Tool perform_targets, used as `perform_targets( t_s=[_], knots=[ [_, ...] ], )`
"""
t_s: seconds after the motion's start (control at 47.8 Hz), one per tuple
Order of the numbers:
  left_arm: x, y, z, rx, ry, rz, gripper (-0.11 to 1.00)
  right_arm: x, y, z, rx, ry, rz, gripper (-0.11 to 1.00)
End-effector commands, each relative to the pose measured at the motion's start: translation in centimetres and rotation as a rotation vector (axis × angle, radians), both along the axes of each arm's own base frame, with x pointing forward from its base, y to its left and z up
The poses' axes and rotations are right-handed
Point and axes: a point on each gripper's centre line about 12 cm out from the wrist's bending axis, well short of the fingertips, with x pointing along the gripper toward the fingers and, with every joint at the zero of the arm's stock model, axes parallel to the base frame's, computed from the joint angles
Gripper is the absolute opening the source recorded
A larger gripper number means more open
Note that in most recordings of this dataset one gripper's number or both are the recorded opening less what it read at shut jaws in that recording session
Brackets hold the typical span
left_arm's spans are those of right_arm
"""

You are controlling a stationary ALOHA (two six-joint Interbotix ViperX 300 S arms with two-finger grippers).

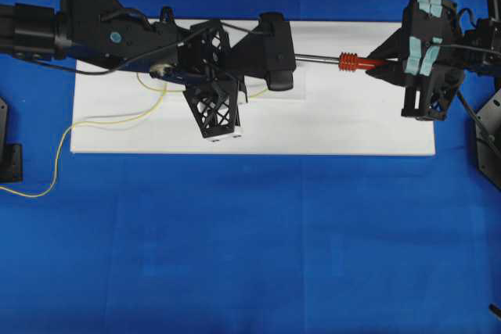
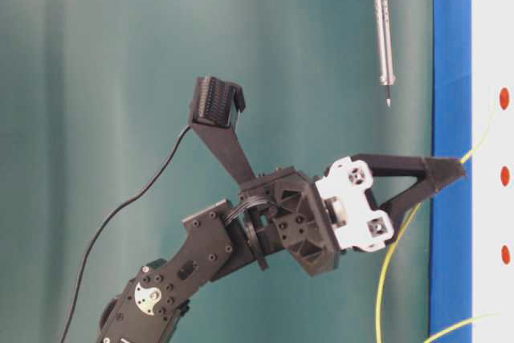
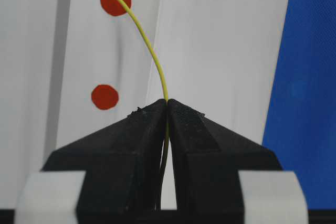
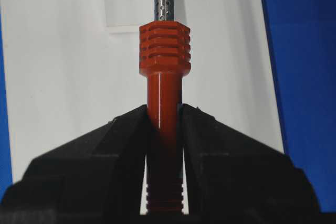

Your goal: Touch the tip of the soldering iron to the tip of the solder at the mark.

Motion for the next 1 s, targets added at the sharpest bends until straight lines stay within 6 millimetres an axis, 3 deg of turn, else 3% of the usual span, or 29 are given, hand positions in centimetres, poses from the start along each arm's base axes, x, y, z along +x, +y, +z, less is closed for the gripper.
perform_targets(
  t_s=[0.0,0.293,0.983],
  knots=[
    [0.5,0.3,1.3,0.006,-0.046,0.007,0.02,0.1,-0.1,0.5,-0.005,-0.022,-0.003,0.06],
    [0.3,0.7,0.2,0.0,-0.014,0.02,0.02,0.1,-0.1,0.4,-0.006,-0.021,-0.002,0.06],
    [0.4,0.1,0.2,-0.004,0.004,0.007,0.02,0.1,-0.1,0.3,-0.003,-0.014,-0.004,0.06]
  ],
)
